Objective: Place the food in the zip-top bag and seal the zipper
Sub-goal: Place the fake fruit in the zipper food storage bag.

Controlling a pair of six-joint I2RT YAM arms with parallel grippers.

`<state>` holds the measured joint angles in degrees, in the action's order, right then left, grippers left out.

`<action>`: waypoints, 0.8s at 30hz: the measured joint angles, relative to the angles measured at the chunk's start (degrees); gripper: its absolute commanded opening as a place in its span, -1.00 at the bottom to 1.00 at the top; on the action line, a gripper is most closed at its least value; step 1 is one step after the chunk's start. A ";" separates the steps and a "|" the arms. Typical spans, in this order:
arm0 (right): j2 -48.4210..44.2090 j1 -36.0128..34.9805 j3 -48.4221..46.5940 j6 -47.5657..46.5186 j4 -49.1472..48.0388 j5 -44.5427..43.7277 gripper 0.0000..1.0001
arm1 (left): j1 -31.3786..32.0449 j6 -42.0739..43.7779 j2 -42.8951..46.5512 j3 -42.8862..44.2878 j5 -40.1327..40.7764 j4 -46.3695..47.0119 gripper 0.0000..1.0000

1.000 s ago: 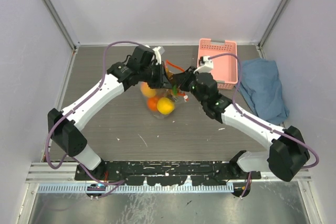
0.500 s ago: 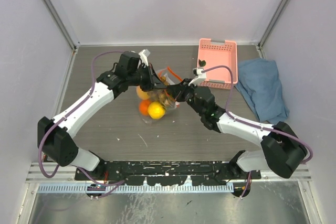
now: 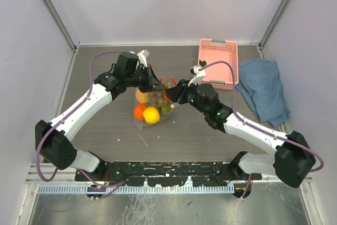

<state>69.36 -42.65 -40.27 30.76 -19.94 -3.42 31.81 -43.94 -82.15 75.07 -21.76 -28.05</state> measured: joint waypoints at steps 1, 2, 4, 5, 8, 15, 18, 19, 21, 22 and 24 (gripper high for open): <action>-0.52 0.00 -1.60 -0.81 1.75 0.35 0.03 | -0.02 0.11 0.11 0.00 0.00 -0.09 -1.00; -0.90 0.00 -2.91 -1.55 3.13 0.57 0.04 | -0.02 0.33 0.26 0.00 0.02 -0.22 -1.00; -1.51 0.07 -5.29 -2.67 5.99 1.09 0.11 | -0.07 0.92 0.68 0.00 0.00 -0.66 -1.00; -1.62 0.07 -6.27 -3.13 7.15 1.46 0.14 | -0.11 1.07 0.83 0.00 0.00 -0.87 -1.00; -1.62 0.15 -8.94 -4.70 11.37 2.73 0.20 | -0.13 1.53 1.20 0.00 0.00 -1.66 -1.00; -2.14 3.80 -11.85 -8.59 20.76 5.40 0.25 | -0.13 2.67 2.19 0.00 0.07 -3.21 -1.00; -2.43 8.44 -11.96 -9.46 23.56 7.54 0.26 | -0.13 2.89 2.32 0.00 0.04 -3.50 -1.00; -2.40 10.08 -11.96 -9.53 24.39 8.35 0.26 | -0.13 2.91 2.32 0.00 0.04 -3.54 -1.00; -2.36 13.00 -11.78 -9.57 25.51 9.97 0.28 | -0.13 2.91 2.32 0.00 0.04 -3.58 -1.00; -2.29 13.86 -11.58 -9.60 25.59 10.36 0.28 | -0.13 2.91 2.32 0.00 0.04 -3.58 -1.00; -1.81 14.67 -10.80 -9.64 25.16 11.67 0.28 | -0.13 2.91 2.32 0.00 0.04 -3.61 -1.00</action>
<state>67.55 -27.99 -51.07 21.12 5.21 8.25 31.68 -41.04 -79.83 75.07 -21.71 -31.66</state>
